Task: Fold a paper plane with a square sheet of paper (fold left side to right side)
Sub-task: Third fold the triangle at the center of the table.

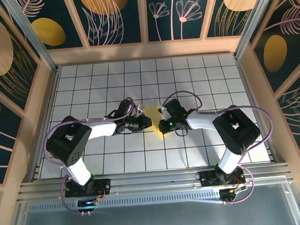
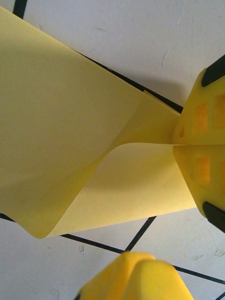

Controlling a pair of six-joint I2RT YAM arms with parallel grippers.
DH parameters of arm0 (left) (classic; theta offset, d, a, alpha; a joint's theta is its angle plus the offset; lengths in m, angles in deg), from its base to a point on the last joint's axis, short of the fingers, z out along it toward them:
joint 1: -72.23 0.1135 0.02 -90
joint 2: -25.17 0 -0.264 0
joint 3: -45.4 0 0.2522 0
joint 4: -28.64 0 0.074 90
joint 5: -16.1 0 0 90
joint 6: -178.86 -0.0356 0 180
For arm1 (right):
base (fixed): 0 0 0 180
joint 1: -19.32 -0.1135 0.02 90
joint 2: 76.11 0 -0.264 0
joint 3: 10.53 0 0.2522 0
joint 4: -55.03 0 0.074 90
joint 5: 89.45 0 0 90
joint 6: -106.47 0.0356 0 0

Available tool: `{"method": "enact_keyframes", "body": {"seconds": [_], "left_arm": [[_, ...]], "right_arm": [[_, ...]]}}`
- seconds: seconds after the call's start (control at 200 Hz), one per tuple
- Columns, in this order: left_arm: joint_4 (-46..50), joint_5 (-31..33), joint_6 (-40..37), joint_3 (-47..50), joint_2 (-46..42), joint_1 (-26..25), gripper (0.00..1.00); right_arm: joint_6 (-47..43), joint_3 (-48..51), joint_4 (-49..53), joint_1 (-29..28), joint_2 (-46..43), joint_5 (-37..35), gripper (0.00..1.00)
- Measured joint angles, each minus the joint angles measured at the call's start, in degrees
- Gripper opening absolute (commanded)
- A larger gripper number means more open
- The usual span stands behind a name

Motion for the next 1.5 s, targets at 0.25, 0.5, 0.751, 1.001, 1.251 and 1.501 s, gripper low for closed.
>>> {"method": "enact_keyframes", "body": {"seconds": [0.25,0.5,0.751,1.001,1.251,1.501], "left_arm": [[0.2,0.4,0.0,-3.1,2.9,0.0,0.17],[1.8,1.6,0.0,-3.4,4.4,0.0,0.17],[3.1,2.4,0.0,-4.0,5.1,0.0,0.17],[4.6,3.0,0.0,-5.0,5.8,0.0,0.16],[5.2,3.9,0.0,-5.3,5.8,0.0,0.16],[5.7,4.1,0.0,-5.5,6.2,0.0,0.16]], "right_arm": [[0.0,-0.2,0.2,0.0,0.2,0.1,0.00],[0.0,-0.3,0.2,0.0,0.2,0.1,0.00],[0.0,-0.3,0.2,0.0,0.2,0.1,0.00],[0.0,-0.3,0.2,0.0,0.2,0.1,0.00],[0.0,-0.3,0.2,0.0,0.2,0.1,0.00],[0.0,-0.3,0.2,0.0,0.2,0.1,0.00]]}}
